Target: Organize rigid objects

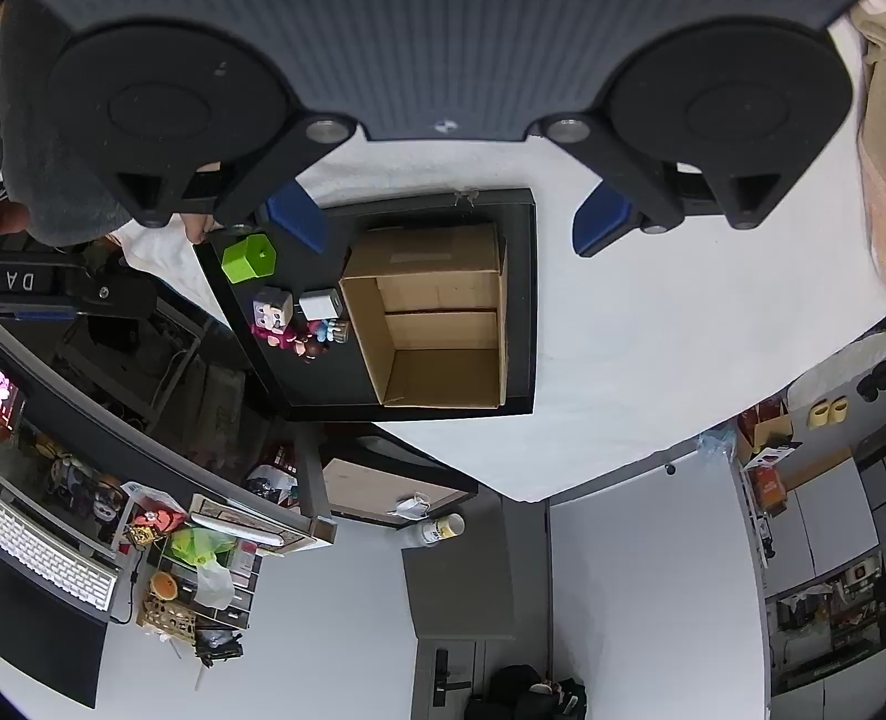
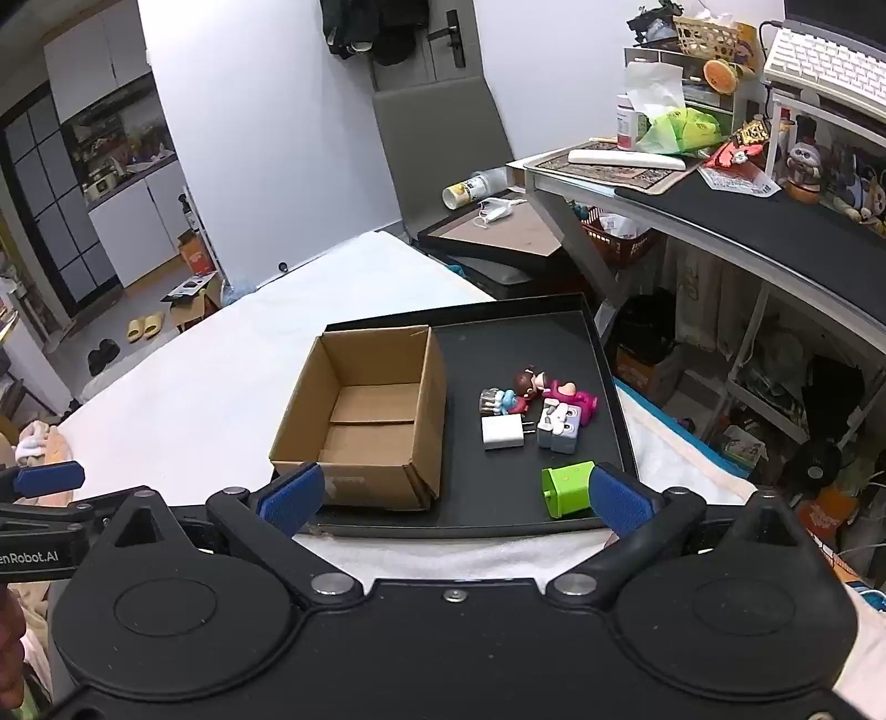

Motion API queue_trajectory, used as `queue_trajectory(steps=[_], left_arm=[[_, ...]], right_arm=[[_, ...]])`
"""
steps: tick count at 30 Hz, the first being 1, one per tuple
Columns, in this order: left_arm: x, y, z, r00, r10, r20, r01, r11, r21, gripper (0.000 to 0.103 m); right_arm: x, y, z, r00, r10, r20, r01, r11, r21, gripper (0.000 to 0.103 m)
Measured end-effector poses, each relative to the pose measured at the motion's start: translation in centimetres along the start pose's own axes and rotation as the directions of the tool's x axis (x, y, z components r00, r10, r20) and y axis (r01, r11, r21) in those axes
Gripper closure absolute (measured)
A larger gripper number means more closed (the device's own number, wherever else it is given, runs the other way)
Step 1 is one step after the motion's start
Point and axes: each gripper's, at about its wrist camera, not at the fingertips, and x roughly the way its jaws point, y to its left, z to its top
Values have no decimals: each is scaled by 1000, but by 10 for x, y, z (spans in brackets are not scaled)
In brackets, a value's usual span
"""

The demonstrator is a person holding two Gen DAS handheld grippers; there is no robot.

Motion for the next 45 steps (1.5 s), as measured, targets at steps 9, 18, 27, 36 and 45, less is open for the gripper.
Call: queue_trajectory(steps=[9,18,27,36,45], left_arm=[[1,-2,2,1000,5,-5,-5,1000,-16,8],[-7,5,-1,1000,3,-8,-4,1000,-20,8],[-9,5,0,1000,1,-9,-2,1000,-24,8],[-10,7,-1,1000,1,-5,-2,999,-33,8],[-12,7,-1,1000,1,-5,-2,999,-34,8]], right_arm=[[-4,2,-2,1000,-6,15,6,1000,-10,0],[-8,3,-3,1000,0,9,0,1000,-14,0],[-8,4,-4,1000,2,10,-2,1000,-16,0],[-11,6,-4,1000,2,15,-2,1000,-21,0],[-13,6,-5,1000,2,20,-1,1000,-18,0]])
